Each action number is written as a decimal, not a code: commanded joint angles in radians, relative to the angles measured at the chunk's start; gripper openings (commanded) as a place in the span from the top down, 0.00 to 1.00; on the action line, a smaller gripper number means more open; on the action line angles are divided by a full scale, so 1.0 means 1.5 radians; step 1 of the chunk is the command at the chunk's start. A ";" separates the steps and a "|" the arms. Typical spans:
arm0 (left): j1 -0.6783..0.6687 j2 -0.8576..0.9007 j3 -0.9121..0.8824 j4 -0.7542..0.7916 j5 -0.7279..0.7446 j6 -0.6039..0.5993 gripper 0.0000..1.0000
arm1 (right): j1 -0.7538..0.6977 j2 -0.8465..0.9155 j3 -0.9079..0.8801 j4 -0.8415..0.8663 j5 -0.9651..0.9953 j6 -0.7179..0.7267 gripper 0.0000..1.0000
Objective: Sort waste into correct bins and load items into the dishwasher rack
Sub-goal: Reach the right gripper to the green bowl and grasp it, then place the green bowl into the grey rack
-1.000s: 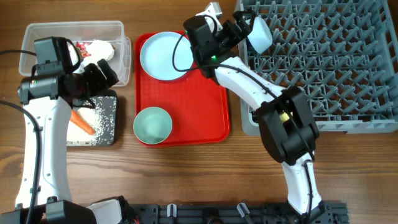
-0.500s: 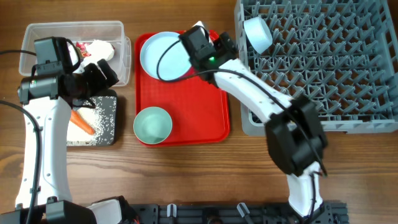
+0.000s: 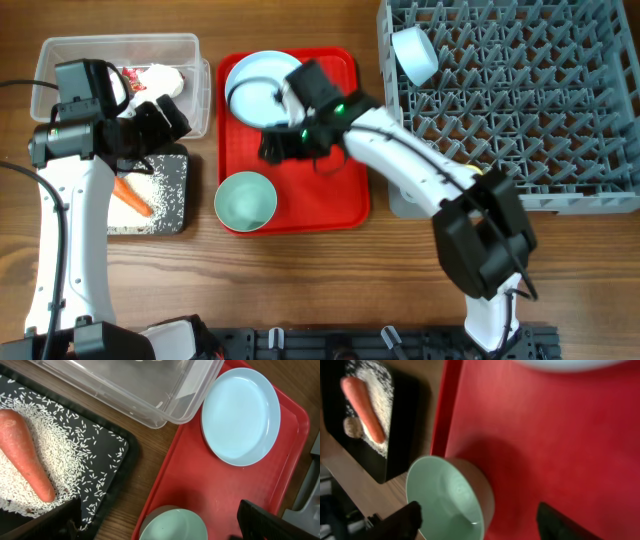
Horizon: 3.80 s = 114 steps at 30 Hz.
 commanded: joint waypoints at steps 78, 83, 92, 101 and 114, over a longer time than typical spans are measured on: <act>0.004 0.006 0.004 0.000 0.006 -0.006 0.00 | -0.116 -0.165 -0.165 -0.096 1.003 -0.419 0.96; 0.004 0.006 0.004 0.000 0.006 -0.006 0.00 | -0.109 -0.165 -0.165 -0.094 1.003 -0.438 0.96; 0.004 0.006 0.004 0.000 0.006 -0.006 0.00 | -0.096 -0.165 -0.165 -0.094 1.001 -0.507 0.95; 0.004 0.006 0.004 0.000 0.006 -0.006 0.00 | -0.070 -0.165 -0.165 -0.090 0.889 -0.573 0.73; 0.004 0.006 0.004 0.000 0.006 -0.006 0.00 | -0.029 -0.165 -0.165 0.031 0.910 -0.611 0.22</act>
